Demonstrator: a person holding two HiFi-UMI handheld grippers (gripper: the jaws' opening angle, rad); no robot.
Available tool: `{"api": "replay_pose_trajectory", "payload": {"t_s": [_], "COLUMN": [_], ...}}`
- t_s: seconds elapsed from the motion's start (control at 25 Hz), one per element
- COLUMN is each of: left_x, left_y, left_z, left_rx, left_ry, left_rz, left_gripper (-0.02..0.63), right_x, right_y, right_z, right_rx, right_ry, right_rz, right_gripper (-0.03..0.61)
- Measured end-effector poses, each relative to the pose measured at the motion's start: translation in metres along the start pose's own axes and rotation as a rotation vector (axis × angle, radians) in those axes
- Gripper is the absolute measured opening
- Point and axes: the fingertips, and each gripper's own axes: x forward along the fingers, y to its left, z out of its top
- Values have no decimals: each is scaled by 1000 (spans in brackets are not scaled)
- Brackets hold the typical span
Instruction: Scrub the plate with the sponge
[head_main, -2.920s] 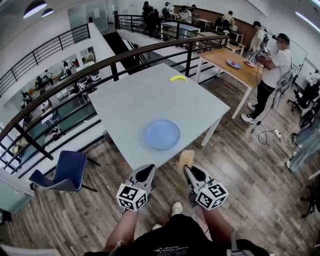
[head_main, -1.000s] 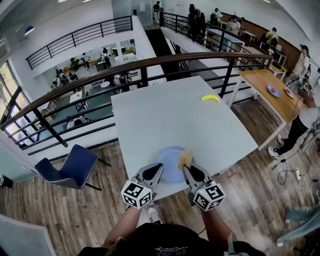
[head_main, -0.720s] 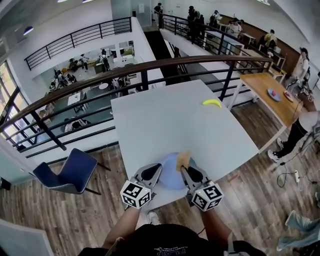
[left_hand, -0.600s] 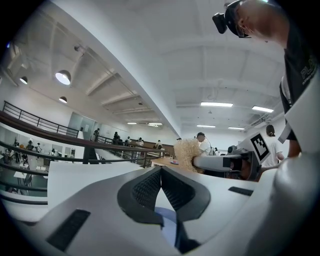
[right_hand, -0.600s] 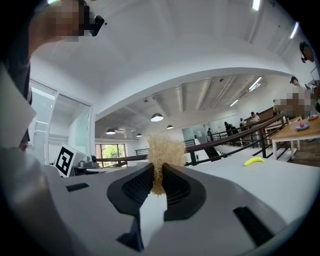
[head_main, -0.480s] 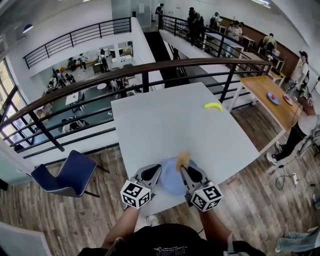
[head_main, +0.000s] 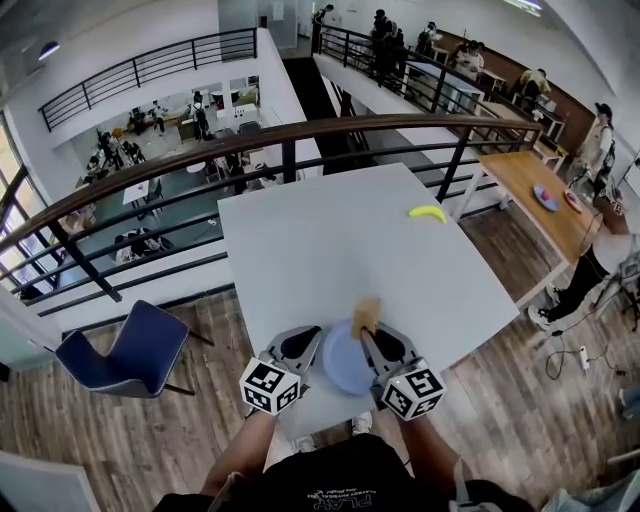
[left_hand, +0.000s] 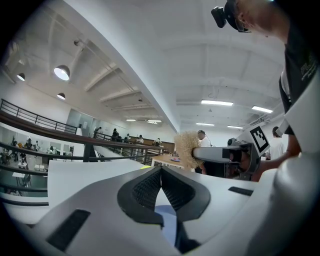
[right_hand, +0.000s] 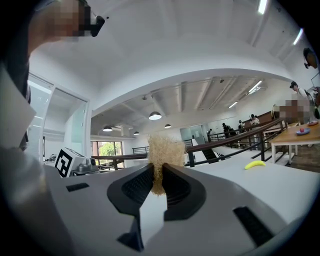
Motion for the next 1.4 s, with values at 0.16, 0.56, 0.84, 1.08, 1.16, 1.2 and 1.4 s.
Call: {"api": "replay_pose_trajectory", "payload": {"t_s": [0.16, 0.56, 0.84, 1.08, 1.16, 1.2, 1.4], "left_x": [13, 40, 50, 53, 54, 54, 53], "left_y": [2, 10, 15, 27, 34, 37, 47], "left_z": [-1, 2, -12, -26, -31, -33, -38], "left_rx": [-10, -26, -9, -3, -19, -36, -79], "left_ry": [8, -8, 37, 63, 66, 68, 53], "left_rz": [19, 63, 112, 158, 178, 187, 227], "left_gripper": [14, 14, 14, 14, 14, 14, 14], "right_x": [8, 30, 39, 54, 58, 59, 62], "right_y": [-15, -46, -48, -57, -58, -57, -61], "right_z": [0, -12, -14, -26, -29, -30, -45], "right_rx": [-15, -35, -66, -55, -36, -30, -60], "right_ry": [18, 64, 88, 114, 113, 115, 163], "right_rz": [-9, 42, 109, 134, 150, 158, 180], "right_gripper": [60, 60, 60, 60, 60, 60, 60]}}
